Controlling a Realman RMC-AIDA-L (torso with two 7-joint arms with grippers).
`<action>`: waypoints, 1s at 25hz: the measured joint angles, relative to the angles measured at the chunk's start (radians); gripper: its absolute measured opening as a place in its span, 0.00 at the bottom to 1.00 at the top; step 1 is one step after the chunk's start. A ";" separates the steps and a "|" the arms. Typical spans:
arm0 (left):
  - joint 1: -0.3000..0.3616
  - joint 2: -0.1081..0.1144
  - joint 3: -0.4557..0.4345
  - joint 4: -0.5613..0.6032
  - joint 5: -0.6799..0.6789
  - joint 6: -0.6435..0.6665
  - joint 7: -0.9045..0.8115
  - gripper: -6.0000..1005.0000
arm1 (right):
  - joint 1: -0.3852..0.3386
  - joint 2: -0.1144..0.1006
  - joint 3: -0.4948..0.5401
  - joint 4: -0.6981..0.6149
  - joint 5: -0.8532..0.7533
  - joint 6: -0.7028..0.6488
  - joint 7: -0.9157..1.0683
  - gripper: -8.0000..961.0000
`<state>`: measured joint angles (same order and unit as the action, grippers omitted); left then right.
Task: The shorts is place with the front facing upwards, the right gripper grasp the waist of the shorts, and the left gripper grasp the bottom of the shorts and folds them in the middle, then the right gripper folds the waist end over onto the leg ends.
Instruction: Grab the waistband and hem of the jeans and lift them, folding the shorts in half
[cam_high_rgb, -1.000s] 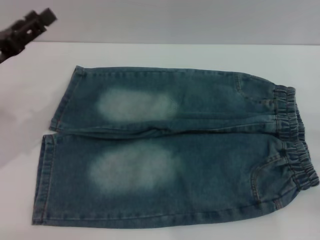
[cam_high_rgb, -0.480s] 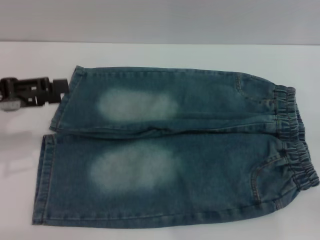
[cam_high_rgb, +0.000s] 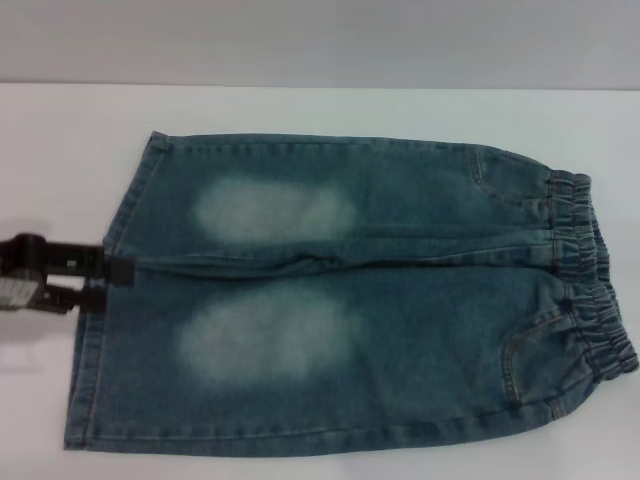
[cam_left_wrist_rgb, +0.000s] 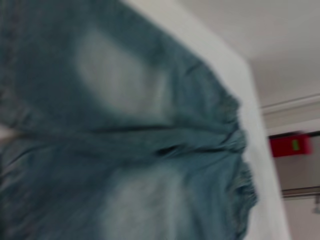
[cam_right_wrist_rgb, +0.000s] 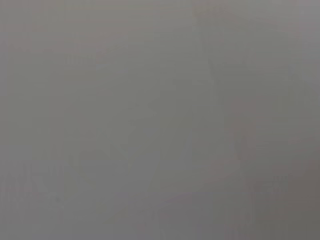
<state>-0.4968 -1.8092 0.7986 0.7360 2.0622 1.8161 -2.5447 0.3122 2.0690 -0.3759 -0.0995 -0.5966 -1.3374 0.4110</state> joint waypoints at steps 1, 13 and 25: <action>0.000 0.000 0.000 -0.001 0.018 -0.002 -0.006 0.84 | 0.000 0.000 0.000 -0.002 0.000 0.002 0.000 0.64; -0.002 -0.006 -0.018 -0.074 0.174 -0.006 -0.029 0.84 | 0.020 -0.001 0.034 -0.027 0.000 0.069 0.005 0.64; 0.025 -0.003 -0.018 -0.077 0.228 -0.019 -0.038 0.84 | 0.031 -0.001 0.048 -0.020 0.001 0.089 0.008 0.64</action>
<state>-0.4722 -1.8124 0.7807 0.6592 2.2901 1.7972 -2.5825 0.3427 2.0677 -0.3279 -0.1192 -0.5956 -1.2488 0.4188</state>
